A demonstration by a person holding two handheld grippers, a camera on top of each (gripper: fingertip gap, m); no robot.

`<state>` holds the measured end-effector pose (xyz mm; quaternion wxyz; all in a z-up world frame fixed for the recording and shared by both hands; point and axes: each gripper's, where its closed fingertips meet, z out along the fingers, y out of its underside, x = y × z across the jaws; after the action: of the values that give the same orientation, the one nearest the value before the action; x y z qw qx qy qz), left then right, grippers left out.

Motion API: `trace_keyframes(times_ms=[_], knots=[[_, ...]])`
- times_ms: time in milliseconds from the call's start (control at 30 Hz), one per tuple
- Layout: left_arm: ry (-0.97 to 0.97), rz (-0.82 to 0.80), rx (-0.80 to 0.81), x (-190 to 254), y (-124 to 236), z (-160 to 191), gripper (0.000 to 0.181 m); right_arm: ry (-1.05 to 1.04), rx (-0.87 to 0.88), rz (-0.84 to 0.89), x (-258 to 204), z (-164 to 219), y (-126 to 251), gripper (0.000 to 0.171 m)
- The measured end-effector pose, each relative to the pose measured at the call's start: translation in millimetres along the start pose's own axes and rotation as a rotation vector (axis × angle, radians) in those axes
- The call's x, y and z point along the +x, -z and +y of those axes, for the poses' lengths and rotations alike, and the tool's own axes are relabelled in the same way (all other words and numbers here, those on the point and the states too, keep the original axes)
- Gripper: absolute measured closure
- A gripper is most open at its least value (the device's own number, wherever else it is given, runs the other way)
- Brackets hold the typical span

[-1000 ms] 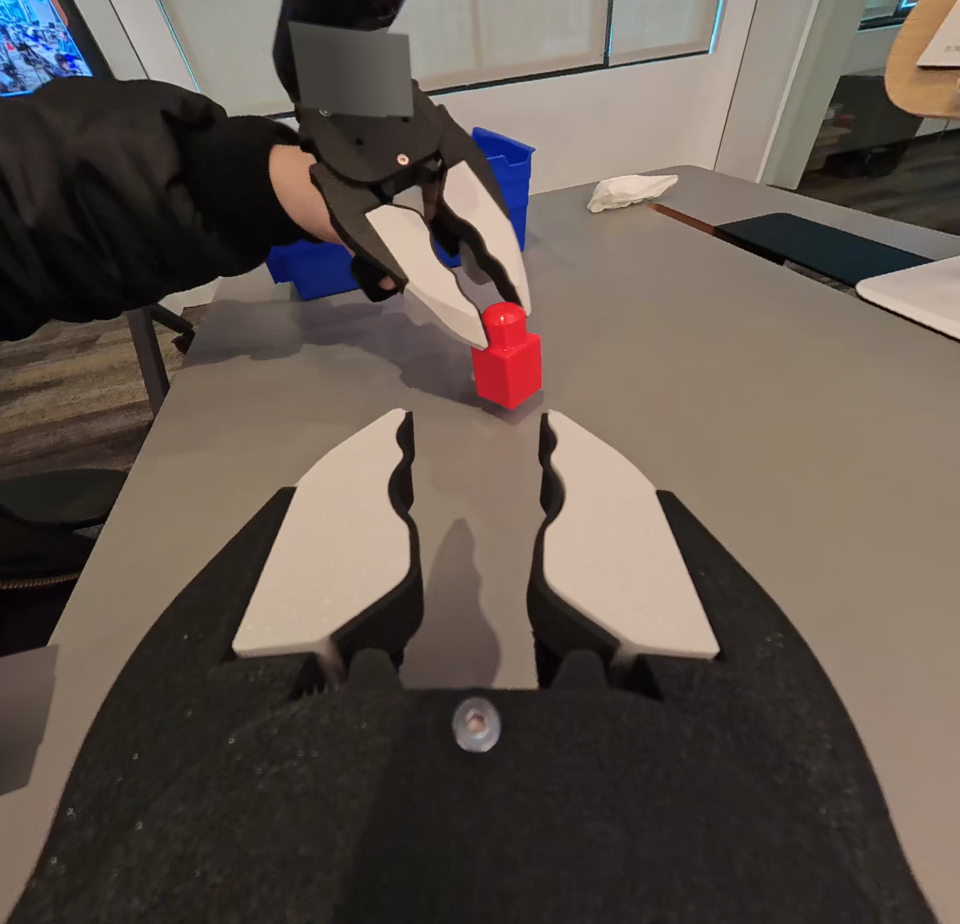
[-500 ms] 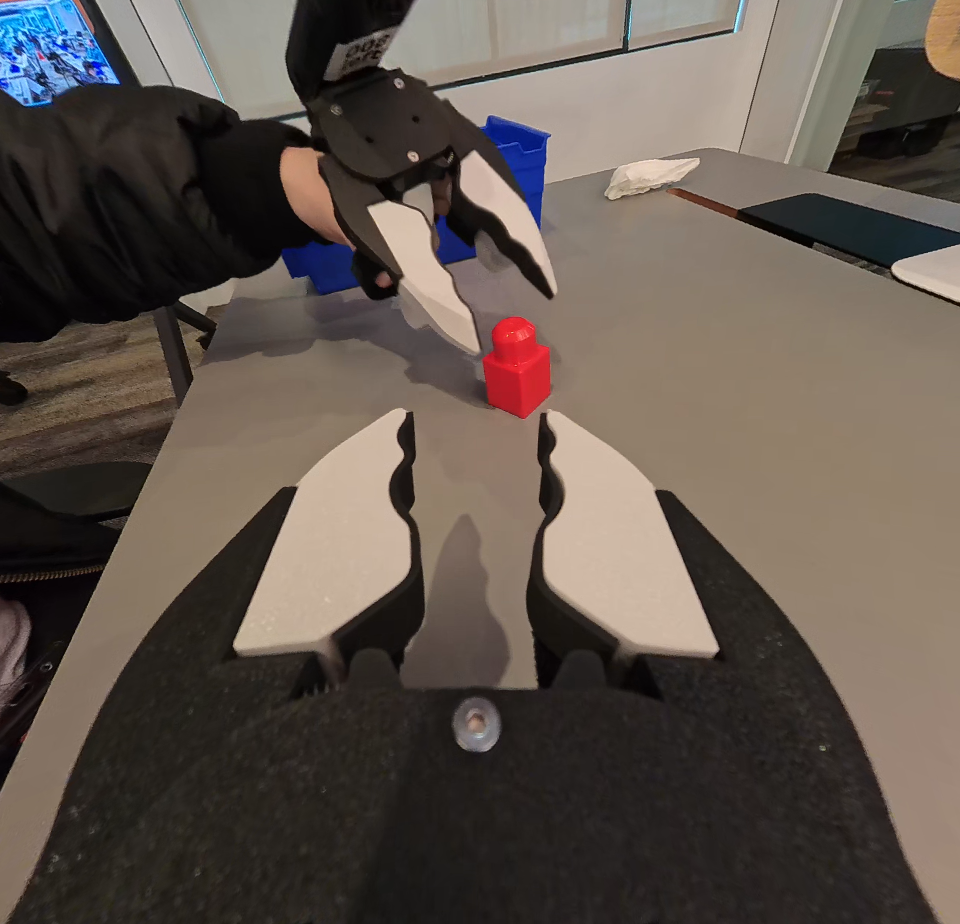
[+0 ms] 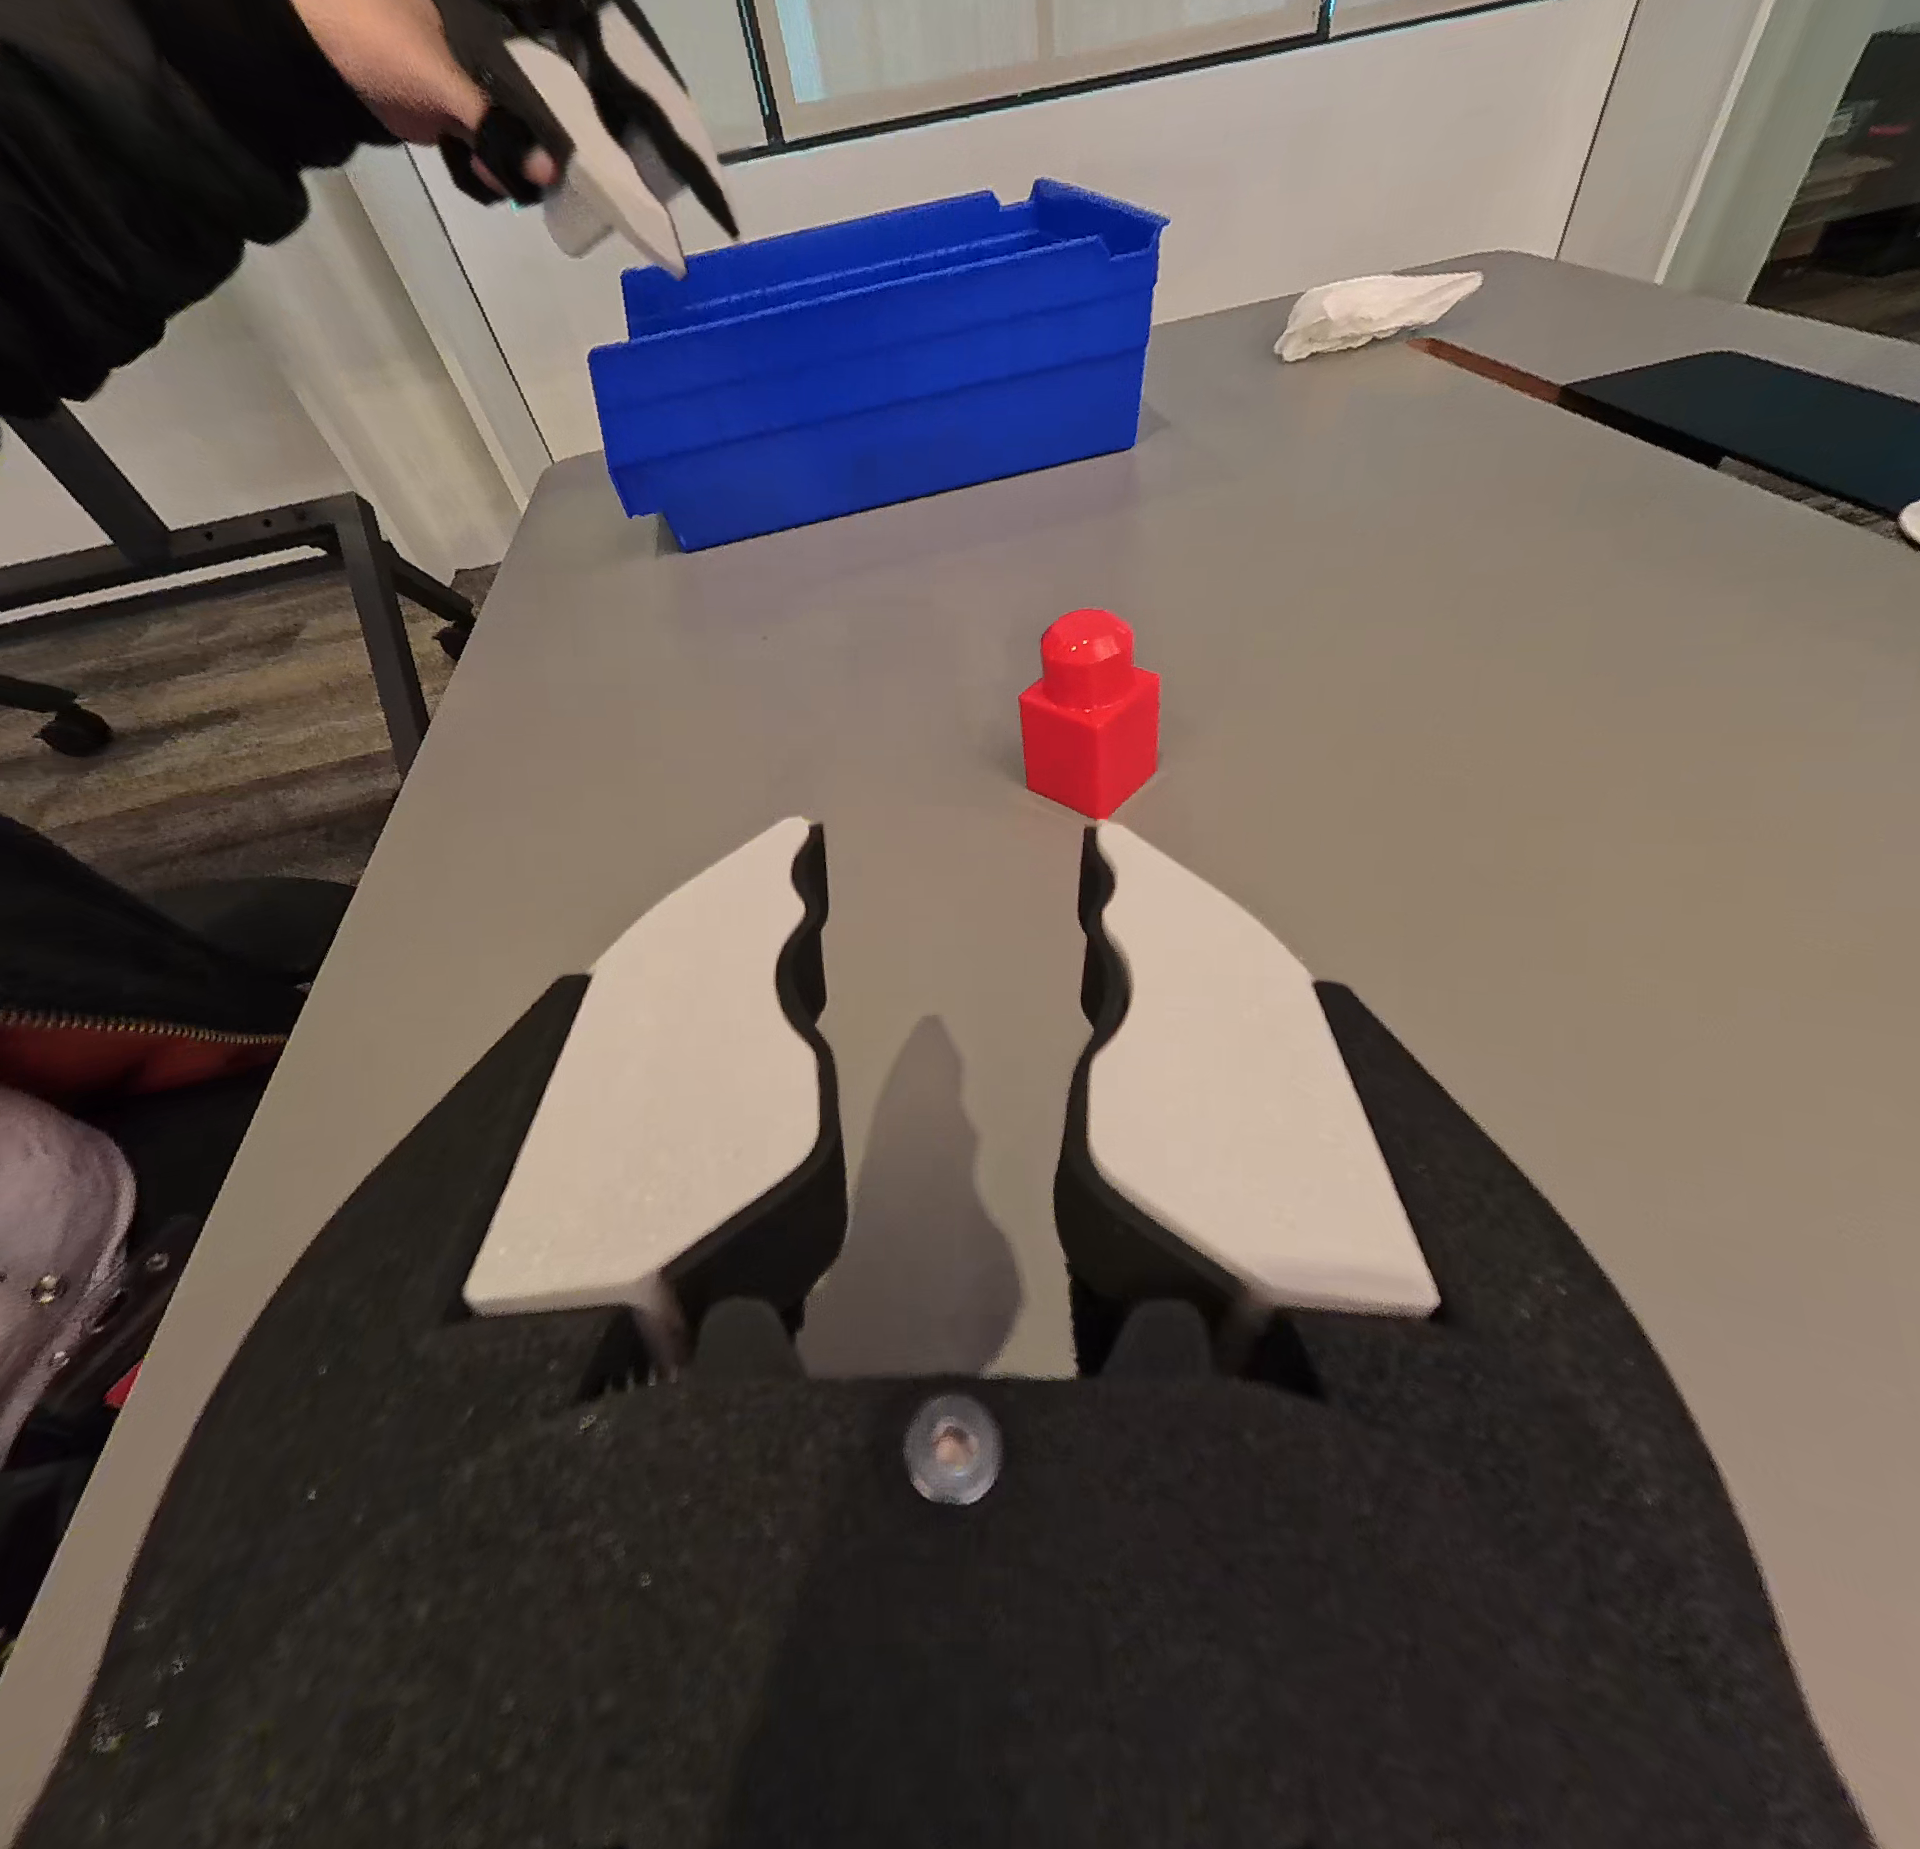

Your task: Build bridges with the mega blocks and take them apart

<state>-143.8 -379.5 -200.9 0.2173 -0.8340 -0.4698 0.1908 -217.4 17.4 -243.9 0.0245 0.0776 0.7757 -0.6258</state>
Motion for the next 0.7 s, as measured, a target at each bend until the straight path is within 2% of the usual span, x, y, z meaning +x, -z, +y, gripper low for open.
trace_keyframes(times_ms=[67,133,200,267,333,400,500,700], knots=[[-0.085,-0.010,-0.070,-12,-15,27,0.134,-0.008,-0.004,-0.013,-3,2,-1,0.125],[-0.321,-0.067,-0.111,-22,-24,43,0.137,-0.024,-0.002,-0.026,-5,4,-1,0.125],[-0.526,-0.116,-0.118,-27,-30,41,0.140,-0.039,0.007,-0.034,-6,3,0,0.125],[-0.634,-0.090,-0.061,-16,-34,26,0.145,-0.059,0.025,-0.050,-8,2,1,0.125],[-0.714,-0.069,-0.090,-11,-42,22,0.137,-0.090,0.045,-0.064,-7,0,3,0.125],[-0.768,-0.016,-0.184,-10,-52,33,0.135,-0.129,0.083,-0.088,-7,-4,6,0.126],[-0.860,-0.014,-0.235,-18,-61,38,0.122,-0.187,0.147,-0.128,-8,-13,12,0.129],[-0.939,0.067,-0.241,-16,-78,43,0.127,-0.226,0.193,-0.117,0,-17,21,0.130]])
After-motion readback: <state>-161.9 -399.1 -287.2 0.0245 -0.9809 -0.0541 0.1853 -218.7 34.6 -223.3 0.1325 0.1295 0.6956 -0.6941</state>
